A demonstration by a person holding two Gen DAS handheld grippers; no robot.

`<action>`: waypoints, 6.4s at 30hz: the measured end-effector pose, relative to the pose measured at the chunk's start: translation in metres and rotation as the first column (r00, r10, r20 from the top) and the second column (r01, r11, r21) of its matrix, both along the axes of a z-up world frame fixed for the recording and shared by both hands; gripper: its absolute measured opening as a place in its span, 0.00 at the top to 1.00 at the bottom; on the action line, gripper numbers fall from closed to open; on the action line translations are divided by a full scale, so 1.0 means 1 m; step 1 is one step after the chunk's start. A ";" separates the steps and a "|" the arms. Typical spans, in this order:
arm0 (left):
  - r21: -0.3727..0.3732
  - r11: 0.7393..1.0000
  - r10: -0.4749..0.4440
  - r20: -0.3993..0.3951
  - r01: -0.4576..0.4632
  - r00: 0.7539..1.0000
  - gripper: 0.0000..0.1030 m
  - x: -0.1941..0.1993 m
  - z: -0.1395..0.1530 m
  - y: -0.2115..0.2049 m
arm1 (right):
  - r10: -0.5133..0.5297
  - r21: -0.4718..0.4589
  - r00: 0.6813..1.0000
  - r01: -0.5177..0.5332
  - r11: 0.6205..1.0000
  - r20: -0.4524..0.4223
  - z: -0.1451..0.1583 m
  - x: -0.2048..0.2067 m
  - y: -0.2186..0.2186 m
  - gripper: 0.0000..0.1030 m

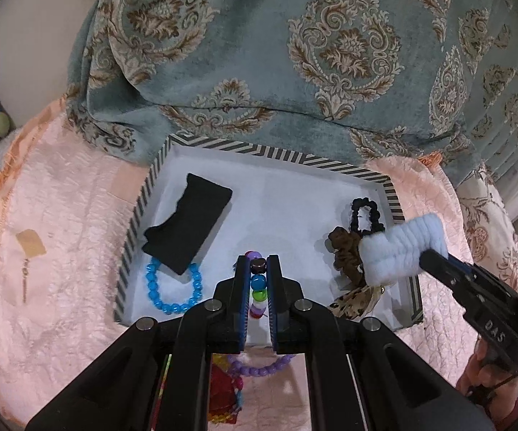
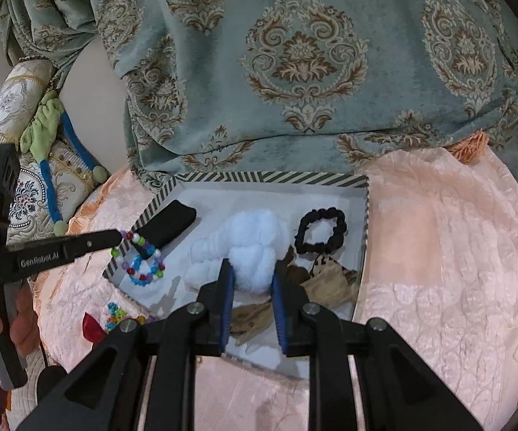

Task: Organize jewelry
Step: 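Carry the scrunchie into the tray with the right gripper while the left carries the multicolour bead bracelet there, then lift both open grippers from the tray and move them to the red bow, then grasp the red bow with the left gripper while the right grasps the orange bead bracelet, then lower the red bow into the tray with the left gripper while the right lowers the orange bracelet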

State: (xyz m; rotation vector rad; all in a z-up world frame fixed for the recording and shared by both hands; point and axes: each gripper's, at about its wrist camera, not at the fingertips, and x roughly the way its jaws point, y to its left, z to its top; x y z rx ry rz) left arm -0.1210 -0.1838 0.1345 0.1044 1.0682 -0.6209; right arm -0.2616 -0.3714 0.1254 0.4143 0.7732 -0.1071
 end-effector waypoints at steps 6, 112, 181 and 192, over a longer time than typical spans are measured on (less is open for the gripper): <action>-0.014 0.999 0.028 -0.061 -0.029 0.998 1.00 0.017 -0.027 0.000 | -0.018 0.051 1.000 0.019 0.999 -0.023 -0.015 0.036 -0.017 0.80; -0.005 0.988 0.153 0.078 -0.153 0.985 0.91 -0.084 0.019 0.139 | 0.012 -0.106 0.998 -0.018 0.994 -0.058 0.022 -0.058 0.117 0.37; -0.095 0.994 0.069 0.139 -0.057 0.988 1.00 -0.104 0.050 0.138 | 0.197 -0.050 0.969 -0.191 0.980 0.151 0.084 -0.080 0.140 0.96; -0.050 0.998 0.050 0.168 -0.042 0.985 1.00 -0.082 0.050 0.106 | 0.172 -0.051 0.977 -0.166 0.985 0.129 0.079 -0.066 0.120 0.96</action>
